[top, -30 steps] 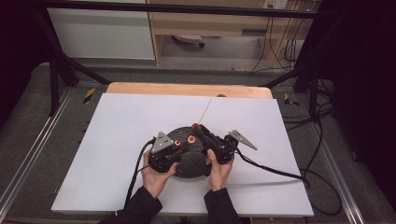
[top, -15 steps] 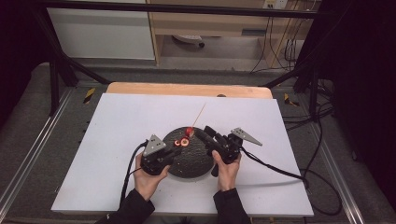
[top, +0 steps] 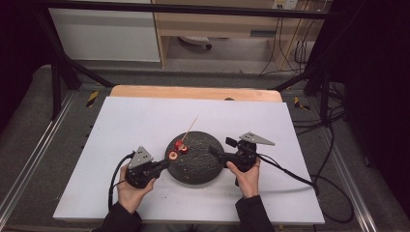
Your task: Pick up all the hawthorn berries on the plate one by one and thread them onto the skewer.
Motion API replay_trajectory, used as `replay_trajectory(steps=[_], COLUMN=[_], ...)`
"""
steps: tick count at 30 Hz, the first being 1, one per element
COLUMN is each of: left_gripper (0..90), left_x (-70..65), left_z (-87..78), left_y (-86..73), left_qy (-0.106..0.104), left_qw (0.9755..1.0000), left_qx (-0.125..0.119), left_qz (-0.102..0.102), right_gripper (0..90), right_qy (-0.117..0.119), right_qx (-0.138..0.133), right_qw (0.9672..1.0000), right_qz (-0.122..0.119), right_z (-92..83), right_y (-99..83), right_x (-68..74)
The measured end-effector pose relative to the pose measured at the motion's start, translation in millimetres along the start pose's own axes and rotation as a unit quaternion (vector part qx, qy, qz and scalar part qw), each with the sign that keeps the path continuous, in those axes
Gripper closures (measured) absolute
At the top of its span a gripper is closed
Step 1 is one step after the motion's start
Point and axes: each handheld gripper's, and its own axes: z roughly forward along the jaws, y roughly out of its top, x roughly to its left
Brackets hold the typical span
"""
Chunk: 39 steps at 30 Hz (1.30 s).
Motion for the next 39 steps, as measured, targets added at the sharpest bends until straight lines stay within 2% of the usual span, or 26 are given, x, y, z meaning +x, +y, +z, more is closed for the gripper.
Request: replay_trajectory(steps=[7,13,19,26,33,39], left_gripper=[88.4,88.4,88.4,88.3,88.3,88.3], left_x=[14.0,24.4,32.6,39.3,41.4,43.8], left_z=[-17.0,-26.8,-34.2,-43.5,-42.9,-44.3], left_y=[-14.0,-26.6,-39.8,-50.8,-57.2,-58.5], left_qy=[0.002,0.001,0.005,0.006,0.003,0.003], left_qw=[1.0,0.9998,0.9997,0.9996,0.9995,0.9996], left_qx=[0.008,0.011,0.021,0.023,0.03,0.025], left_qz=[-0.002,-0.014,-0.014,-0.013,-0.007,-0.011], right_gripper=[4.3,2.5,1.6,1.2,0.7,1.2], right_qy=[-0.007,-0.016,-0.016,-0.011,-0.003,0.004], right_qx=[0.056,0.085,0.113,0.132,0.145,0.157], right_qw=[0.9979,0.9951,0.9916,0.9884,0.9859,0.9832], right_qz=[-0.03,-0.047,-0.062,-0.074,-0.083,-0.094], right_z=[1.5,3.5,10.7,21.0,32.7,49.2], right_y=[-3.8,-5.0,-2.7,2.5,8.9,14.2], right_x=[-2.0,-0.9,4.5,13.3,23.4,33.5])
